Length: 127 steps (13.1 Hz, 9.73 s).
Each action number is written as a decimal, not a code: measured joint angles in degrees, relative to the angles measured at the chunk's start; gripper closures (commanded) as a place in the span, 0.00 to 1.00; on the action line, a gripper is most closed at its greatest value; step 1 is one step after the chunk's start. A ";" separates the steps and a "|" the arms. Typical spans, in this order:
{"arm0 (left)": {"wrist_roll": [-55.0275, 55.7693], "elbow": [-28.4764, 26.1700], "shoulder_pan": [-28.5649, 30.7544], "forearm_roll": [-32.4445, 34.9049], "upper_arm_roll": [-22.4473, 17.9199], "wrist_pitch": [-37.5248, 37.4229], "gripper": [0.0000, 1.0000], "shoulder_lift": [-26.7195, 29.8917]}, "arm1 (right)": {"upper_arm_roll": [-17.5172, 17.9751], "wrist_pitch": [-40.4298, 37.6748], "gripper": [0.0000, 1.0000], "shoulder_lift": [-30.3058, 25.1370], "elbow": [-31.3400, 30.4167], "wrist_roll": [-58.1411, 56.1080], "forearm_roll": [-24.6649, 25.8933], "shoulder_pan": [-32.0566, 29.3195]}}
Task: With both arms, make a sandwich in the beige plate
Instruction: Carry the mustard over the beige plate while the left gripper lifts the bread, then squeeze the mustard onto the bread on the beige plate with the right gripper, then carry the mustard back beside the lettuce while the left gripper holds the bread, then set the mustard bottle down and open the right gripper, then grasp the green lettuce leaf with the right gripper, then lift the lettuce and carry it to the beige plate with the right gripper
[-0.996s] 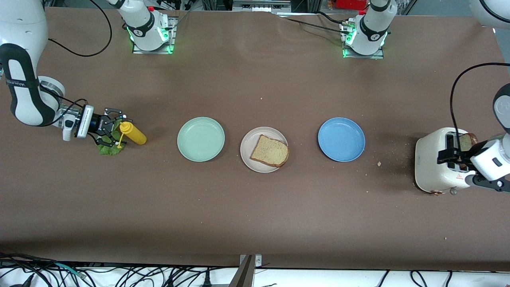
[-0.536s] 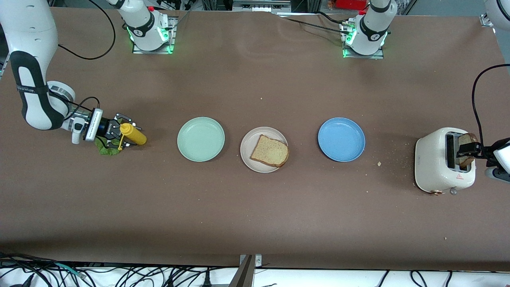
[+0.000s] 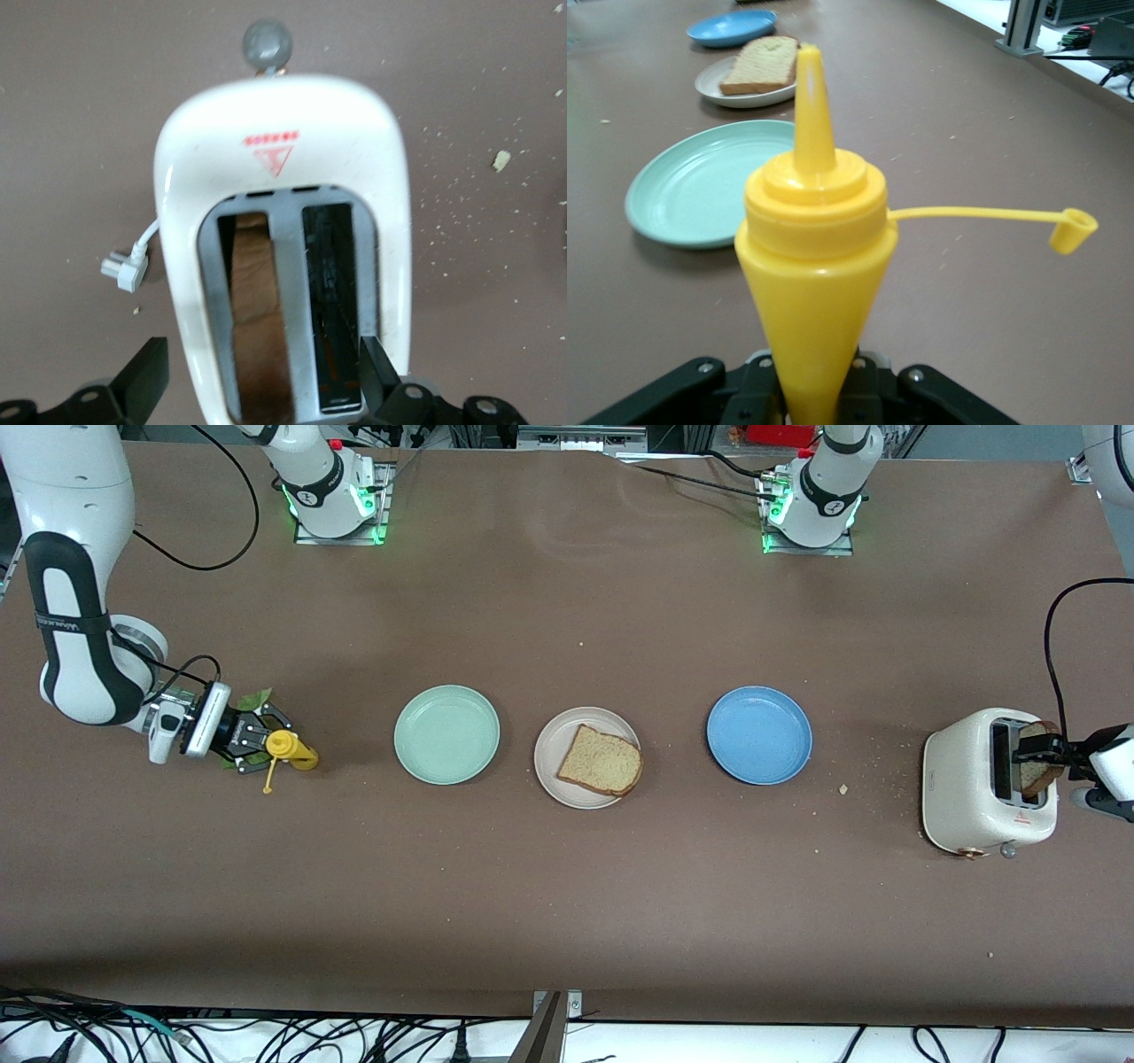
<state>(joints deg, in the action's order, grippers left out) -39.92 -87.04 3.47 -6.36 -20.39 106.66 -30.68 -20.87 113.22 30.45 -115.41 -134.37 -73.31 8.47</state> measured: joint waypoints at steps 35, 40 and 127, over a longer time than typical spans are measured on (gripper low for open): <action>4.59 9.59 -1.37 -17.19 16.31 -14.70 1.00 -1.55 | -0.80 -9.80 1.00 19.34 39.46 129.46 101.28 57.43; 5.50 10.61 -1.09 -17.20 16.29 -14.97 1.00 -1.17 | -6.51 -10.95 1.00 11.77 40.00 113.98 90.06 53.19; 31.36 10.06 0.87 -37.68 17.54 -28.09 1.00 -4.97 | 2.88 25.50 1.00 -4.48 -7.31 110.16 57.10 -0.10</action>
<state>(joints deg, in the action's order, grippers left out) -8.56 -76.98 4.34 -44.04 -2.85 78.57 -35.65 -17.99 138.72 25.96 -122.72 -24.21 -16.20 8.37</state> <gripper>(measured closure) 0.912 0.806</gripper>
